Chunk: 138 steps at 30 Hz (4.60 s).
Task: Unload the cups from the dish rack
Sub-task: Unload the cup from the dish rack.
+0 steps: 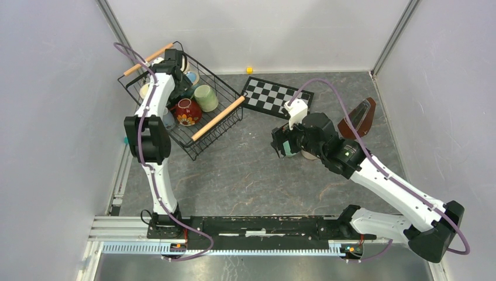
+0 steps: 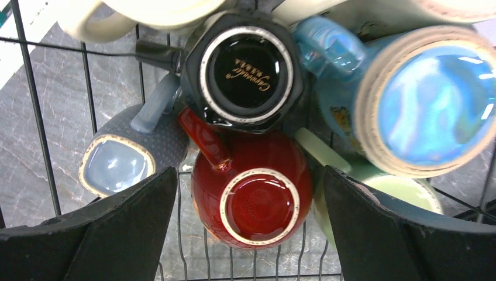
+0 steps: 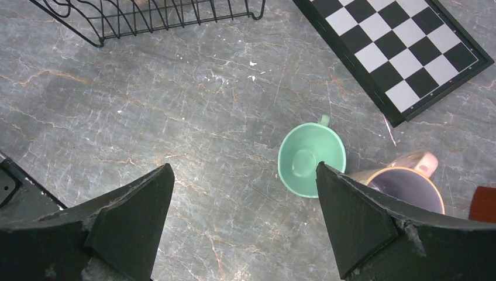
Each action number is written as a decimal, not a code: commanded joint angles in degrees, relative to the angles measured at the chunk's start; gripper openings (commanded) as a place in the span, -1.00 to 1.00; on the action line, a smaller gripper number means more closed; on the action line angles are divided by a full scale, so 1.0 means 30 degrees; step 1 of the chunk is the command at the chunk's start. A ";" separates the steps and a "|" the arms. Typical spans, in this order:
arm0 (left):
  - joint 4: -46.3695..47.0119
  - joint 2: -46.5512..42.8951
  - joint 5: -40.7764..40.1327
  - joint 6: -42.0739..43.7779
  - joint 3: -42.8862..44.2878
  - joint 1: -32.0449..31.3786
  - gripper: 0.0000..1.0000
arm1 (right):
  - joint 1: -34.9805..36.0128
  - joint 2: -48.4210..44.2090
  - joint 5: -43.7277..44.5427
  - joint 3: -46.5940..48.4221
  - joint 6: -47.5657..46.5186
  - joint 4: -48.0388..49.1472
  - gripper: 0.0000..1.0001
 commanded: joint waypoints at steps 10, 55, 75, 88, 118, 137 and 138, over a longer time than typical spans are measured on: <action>-0.1570 -0.2639 -0.1647 -0.2363 -0.0972 0.0462 1.00 | 0.0083 -0.0632 -0.0422 -0.1207 -0.0288 0.1468 0.96; -0.0576 -0.1072 -0.0236 -0.3053 -0.3813 0.2688 0.60 | 0.0069 0.0268 -0.0598 -0.1576 -0.0471 0.1824 0.96; -0.0901 -0.0505 -0.0824 -0.4437 -0.3841 0.3011 0.27 | 0.0082 0.0566 -0.0693 -0.1838 -0.0539 0.1915 0.96; -0.1327 -0.1814 -0.0508 -0.3873 -0.3113 0.2974 -0.83 | 0.0080 0.0304 -0.0771 -0.1897 -0.0451 0.1979 0.96; -0.2347 -0.4061 0.0047 -0.2501 -0.2067 0.2564 -0.95 | 0.0084 0.0375 -0.0761 -0.1628 -0.0090 0.2494 0.96; -0.2358 -0.6400 0.1950 -0.0516 -0.2599 0.1933 -0.95 | 0.0082 0.0308 -0.1140 -0.1319 0.1347 0.3533 0.97; -0.2377 -0.6512 0.2115 -0.0455 -0.2538 0.1897 -0.95 | 0.0084 0.0328 -0.1169 -0.1289 0.1470 0.3664 0.96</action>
